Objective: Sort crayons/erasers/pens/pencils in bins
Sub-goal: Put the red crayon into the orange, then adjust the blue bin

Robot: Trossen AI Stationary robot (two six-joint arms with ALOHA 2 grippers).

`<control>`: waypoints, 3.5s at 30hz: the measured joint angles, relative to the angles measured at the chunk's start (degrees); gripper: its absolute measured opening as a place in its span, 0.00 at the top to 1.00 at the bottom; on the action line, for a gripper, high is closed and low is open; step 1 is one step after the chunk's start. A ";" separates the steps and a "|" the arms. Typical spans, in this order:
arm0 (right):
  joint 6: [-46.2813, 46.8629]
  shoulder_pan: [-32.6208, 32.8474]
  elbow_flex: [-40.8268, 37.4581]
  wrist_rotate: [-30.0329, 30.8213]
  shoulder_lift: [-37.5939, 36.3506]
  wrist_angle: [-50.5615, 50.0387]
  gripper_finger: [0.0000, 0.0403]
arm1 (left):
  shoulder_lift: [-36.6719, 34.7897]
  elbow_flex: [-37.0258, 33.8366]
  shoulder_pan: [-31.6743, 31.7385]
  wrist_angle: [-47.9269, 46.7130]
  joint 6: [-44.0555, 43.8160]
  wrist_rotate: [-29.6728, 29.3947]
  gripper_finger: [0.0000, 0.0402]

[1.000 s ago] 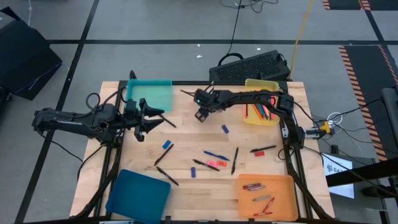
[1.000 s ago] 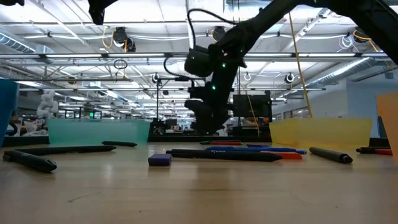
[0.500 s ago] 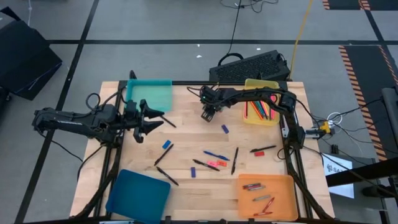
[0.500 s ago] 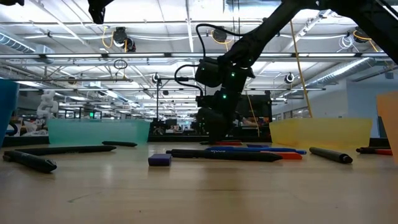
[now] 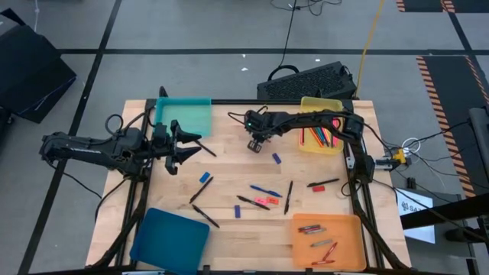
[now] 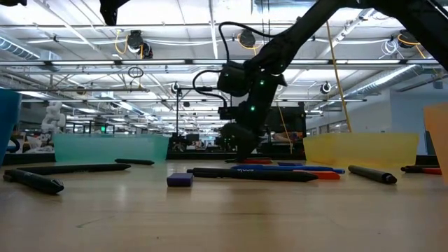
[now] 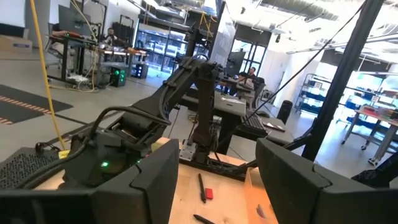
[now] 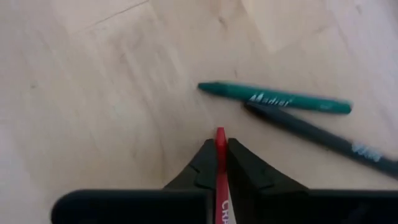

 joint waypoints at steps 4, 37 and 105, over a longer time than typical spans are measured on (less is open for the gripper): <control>3.26 1.71 -0.20 -0.24 -2.96 -0.10 0.95 | 0.00 0.00 0.00 -0.07 -0.03 0.00 0.46; 35.66 70.42 -9.34 -0.40 -28.96 -16.22 0.95 | 0.38 0.00 0.11 4.91 -19.21 -3.68 0.46; 12.14 46.16 -34.42 12.96 -57.26 -0.30 0.61 | 50.84 25.04 -26.24 -72.51 -10.38 40.24 0.46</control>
